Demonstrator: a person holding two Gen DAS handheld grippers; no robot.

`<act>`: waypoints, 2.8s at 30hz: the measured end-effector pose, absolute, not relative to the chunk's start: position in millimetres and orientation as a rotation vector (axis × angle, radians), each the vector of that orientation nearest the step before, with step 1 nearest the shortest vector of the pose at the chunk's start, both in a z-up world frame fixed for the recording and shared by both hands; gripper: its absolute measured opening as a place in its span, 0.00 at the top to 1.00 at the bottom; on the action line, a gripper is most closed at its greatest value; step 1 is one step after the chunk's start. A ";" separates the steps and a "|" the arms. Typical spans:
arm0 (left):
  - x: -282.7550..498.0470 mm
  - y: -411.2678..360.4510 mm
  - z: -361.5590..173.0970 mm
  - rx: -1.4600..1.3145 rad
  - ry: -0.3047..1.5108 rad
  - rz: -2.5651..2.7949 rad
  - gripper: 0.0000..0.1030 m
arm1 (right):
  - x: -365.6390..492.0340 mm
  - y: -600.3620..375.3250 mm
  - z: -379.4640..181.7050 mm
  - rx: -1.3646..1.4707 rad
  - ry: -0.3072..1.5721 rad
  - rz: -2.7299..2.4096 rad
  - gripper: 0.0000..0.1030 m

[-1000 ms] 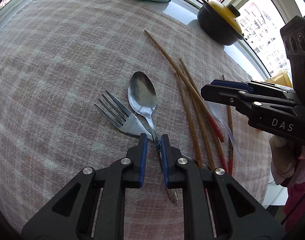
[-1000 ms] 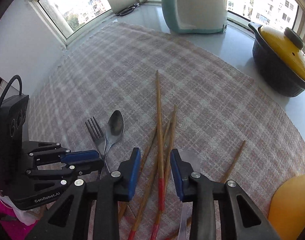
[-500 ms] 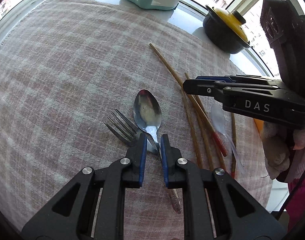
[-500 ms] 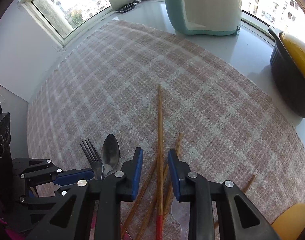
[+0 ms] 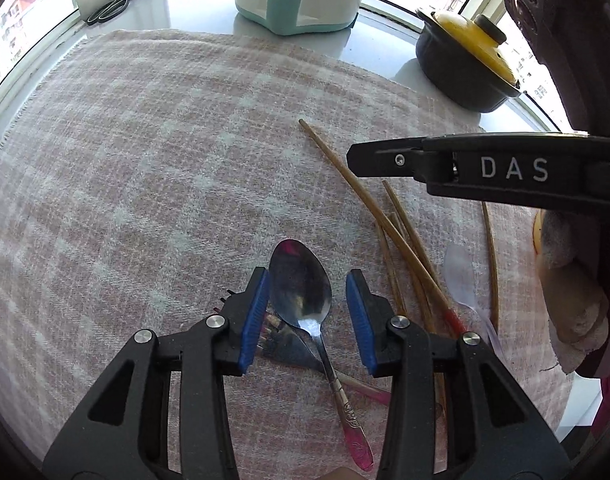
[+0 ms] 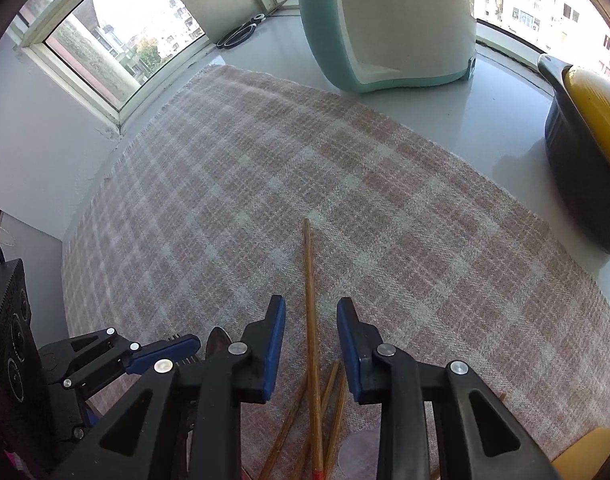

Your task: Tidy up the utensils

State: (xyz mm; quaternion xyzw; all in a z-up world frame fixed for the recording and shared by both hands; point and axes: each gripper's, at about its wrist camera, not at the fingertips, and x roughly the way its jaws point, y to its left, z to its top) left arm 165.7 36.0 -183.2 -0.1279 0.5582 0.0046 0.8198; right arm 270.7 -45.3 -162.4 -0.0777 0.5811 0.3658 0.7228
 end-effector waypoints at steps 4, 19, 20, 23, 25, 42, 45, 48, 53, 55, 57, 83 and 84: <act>167.7 36.3 -188.5 -0.294 1.187 0.011 0.61 | 276.5 -37.8 -170.3 -0.178 1.301 0.805 0.74; 164.6 39.1 -191.0 -0.292 1.170 0.001 0.66 | 283.0 -17.9 -184.4 -0.271 1.309 0.769 0.80; 164.5 38.9 -190.8 -0.288 1.170 -0.002 0.66 | 283.6 -17.5 -184.3 -0.277 1.308 0.765 0.83; 163.7 38.8 -190.7 -0.288 1.167 -0.007 0.66 | 284.9 -17.3 -185.1 -0.299 1.302 0.759 0.89; 163.9 39.6 -190.7 -0.295 1.166 -0.009 0.67 | 285.8 -18.0 -185.3 -0.303 1.301 0.753 0.93; 150.4 38.8 -146.6 -0.326 1.077 -0.058 0.67 | 263.3 -63.0 -146.1 -0.197 1.214 0.734 0.97; 146.7 36.9 -139.3 -0.328 1.058 -0.057 0.67 | 253.7 -77.1 -136.1 -0.173 1.191 0.725 0.97; 141.3 33.8 -130.8 -0.325 1.036 -0.061 0.67 | 242.7 -92.7 -124.6 -0.138 1.168 0.716 0.97; 131.3 25.0 -114.5 -0.298 1.002 -0.077 0.67 | 223.6 -118.5 -101.0 -0.099 1.110 0.699 0.97; 127.8 22.0 -109.1 -0.293 0.990 -0.083 0.67 | 216.3 -128.6 -91.8 -0.079 1.088 0.694 0.97; 122.1 19.1 -103.1 -0.289 0.980 -0.089 0.67 | 208.4 -138.4 -83.2 -0.063 1.065 0.687 0.97; 107.3 -26.6 -38.4 -0.247 0.846 -0.164 0.67 | 136.8 -237.1 9.1 -0.014 0.823 0.592 0.98; 108.2 -29.9 -35.4 -0.246 0.840 -0.171 0.67 | 135.3 -241.3 12.0 -0.011 0.817 0.588 0.98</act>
